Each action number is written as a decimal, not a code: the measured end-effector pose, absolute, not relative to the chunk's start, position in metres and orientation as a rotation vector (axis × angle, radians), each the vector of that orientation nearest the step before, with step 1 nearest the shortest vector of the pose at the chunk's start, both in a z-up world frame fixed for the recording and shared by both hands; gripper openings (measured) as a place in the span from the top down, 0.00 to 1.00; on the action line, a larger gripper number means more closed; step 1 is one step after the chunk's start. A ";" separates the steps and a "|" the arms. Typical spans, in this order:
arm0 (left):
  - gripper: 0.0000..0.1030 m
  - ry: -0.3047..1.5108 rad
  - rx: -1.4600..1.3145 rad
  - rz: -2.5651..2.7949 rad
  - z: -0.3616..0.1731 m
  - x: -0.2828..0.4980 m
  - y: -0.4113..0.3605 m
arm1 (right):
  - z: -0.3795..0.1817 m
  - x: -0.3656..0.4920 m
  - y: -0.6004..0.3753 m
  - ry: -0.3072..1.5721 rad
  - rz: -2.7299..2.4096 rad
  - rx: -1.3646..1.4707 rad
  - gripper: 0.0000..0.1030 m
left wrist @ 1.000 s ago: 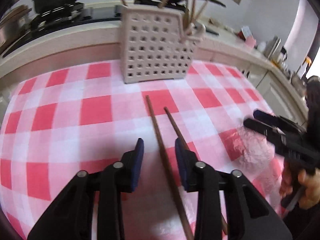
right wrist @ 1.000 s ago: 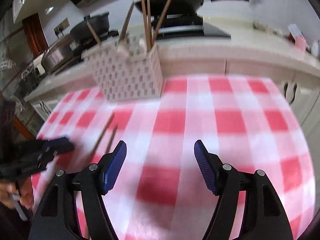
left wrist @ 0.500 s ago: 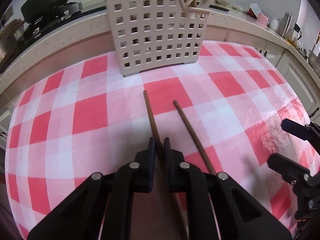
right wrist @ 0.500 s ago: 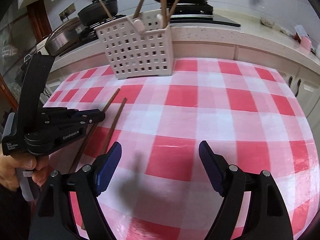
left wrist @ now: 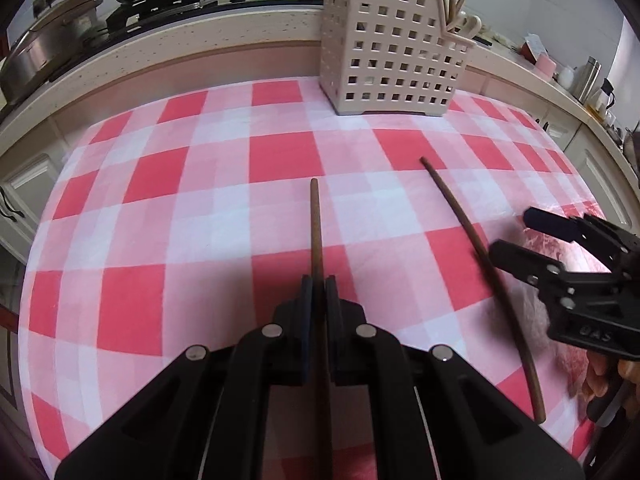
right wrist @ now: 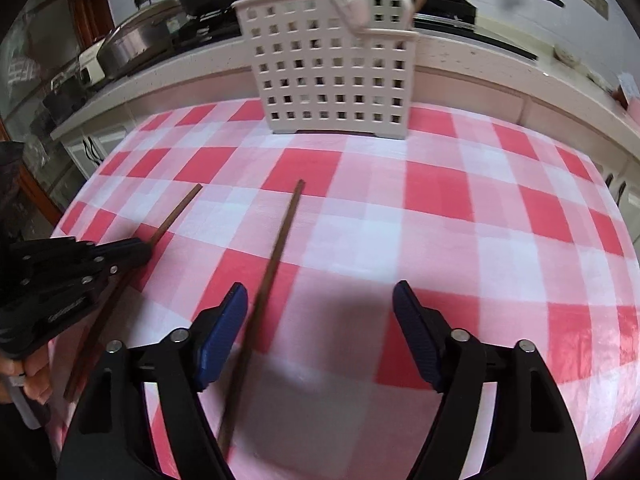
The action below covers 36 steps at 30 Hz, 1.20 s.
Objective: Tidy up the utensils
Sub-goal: 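Close the left gripper on a chopstick while the right gripper grasps the other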
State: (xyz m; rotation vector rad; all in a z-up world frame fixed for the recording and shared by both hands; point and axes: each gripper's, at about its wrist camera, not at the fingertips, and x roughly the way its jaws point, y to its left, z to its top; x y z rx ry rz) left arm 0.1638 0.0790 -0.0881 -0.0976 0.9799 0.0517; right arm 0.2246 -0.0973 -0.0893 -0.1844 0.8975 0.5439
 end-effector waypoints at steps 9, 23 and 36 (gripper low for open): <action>0.85 0.991 -0.073 0.054 -0.087 0.176 0.078 | -0.095 0.228 -0.066 0.889 0.528 -0.277 0.55; 0.94 0.997 -0.040 0.060 -0.085 0.189 0.071 | -0.093 0.234 -0.069 0.880 0.577 -0.254 0.92; 0.94 0.832 -0.118 0.039 -0.021 0.157 0.074 | -0.020 0.220 -0.139 0.755 0.549 -0.125 0.93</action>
